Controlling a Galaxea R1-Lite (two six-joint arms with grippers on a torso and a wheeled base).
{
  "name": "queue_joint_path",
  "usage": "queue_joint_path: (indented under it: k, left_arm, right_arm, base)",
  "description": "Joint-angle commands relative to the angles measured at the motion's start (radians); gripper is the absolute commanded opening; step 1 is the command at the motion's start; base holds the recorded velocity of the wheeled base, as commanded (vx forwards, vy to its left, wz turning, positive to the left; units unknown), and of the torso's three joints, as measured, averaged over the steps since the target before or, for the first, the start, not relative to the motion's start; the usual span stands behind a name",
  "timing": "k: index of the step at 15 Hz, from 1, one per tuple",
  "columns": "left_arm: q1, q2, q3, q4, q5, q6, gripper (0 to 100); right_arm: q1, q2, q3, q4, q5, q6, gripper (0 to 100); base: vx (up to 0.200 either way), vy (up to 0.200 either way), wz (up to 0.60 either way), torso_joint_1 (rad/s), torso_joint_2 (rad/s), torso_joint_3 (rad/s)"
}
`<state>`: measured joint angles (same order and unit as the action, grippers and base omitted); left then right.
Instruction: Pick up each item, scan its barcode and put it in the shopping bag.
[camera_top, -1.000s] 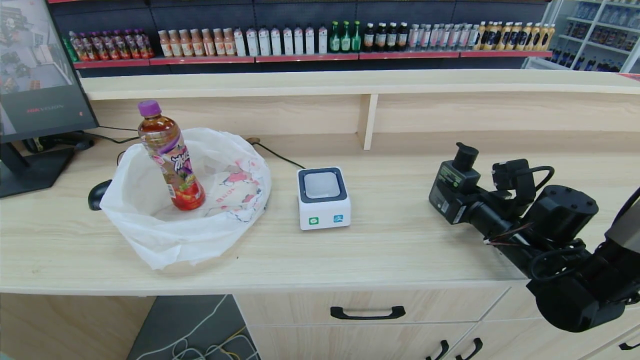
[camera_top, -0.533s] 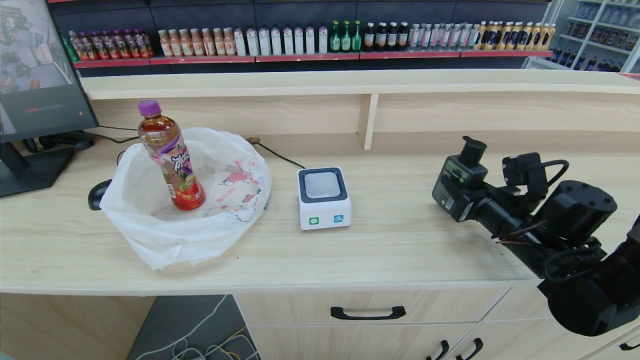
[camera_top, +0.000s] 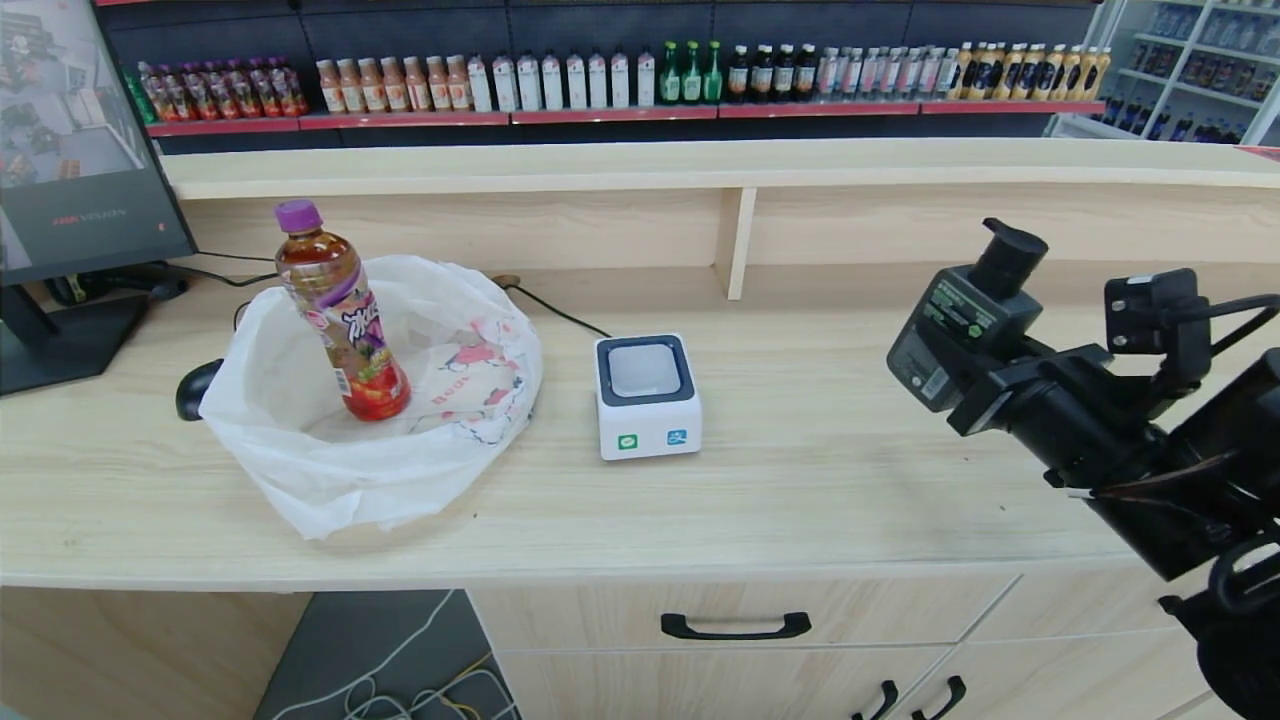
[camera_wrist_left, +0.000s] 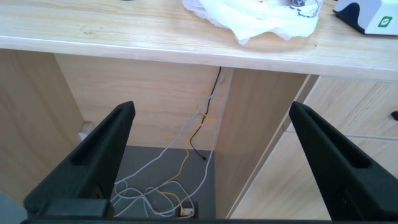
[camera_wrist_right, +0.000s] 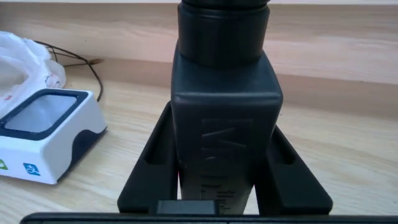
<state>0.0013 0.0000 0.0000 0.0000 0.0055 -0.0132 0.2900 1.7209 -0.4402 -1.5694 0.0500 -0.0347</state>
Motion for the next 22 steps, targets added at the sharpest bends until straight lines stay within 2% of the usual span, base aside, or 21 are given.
queue_joint_path:
  k: [1, 7, 9, 11, 14, 15, 18, 22]
  left_arm:
    - [0.0, 0.0, 0.0, 0.0, 0.001, -0.001, 100]
    - [0.0, 0.0, 0.0, 0.0, 0.001, 0.001, 100]
    - [0.0, 0.0, 0.0, 0.0, 0.001, -0.001, 100]
    - [0.0, 0.0, 0.0, 0.0, 0.001, -0.001, 100]
    - [0.0, 0.0, 0.0, 0.0, 0.001, -0.001, 100]
    - [0.0, 0.0, 0.0, 0.0, 0.001, -0.001, 100]
    - [0.0, 0.0, 0.0, 0.0, 0.001, -0.001, 100]
    - [0.0, 0.0, 0.0, 0.0, 0.001, -0.001, 100]
  right_arm:
    - [0.035, -0.113, 0.055, -0.001, 0.001, 0.001, 0]
    - [0.072, -0.216, 0.124, -0.001, 0.001, 0.006, 0]
    - [0.124, -0.234, 0.146, -0.001, 0.001, 0.006, 0]
    - [0.207, -0.27, 0.227, -0.001, 0.002, 0.007, 0]
    - [0.238, -0.325, 0.265, -0.001, 0.013, 0.033, 0]
    - [0.29, -0.323, 0.253, -0.001, 0.079, 0.064, 0]
    - [0.34, -0.32, 0.25, -0.001, 0.228, 0.188, 0]
    - [0.357, -0.27, 0.213, -0.001, 0.355, 0.395, 0]
  base:
    - [0.0, 0.0, 0.0, 0.0, 0.0, 0.0]
    - [0.0, 0.0, 0.0, 0.0, 0.0, 0.0]
    - [0.0, 0.0, 0.0, 0.0, 0.0, 0.0]
    - [0.0, 0.0, 0.0, 0.0, 0.0, 0.0]
    - [0.0, 0.0, 0.0, 0.0, 0.0, 0.0]
    - [0.0, 0.0, 0.0, 0.0, 0.0, 0.0]
    - [0.0, 0.0, 0.0, 0.0, 0.0, 0.0]
    - [0.0, 0.0, 0.0, 0.0, 0.0, 0.0]
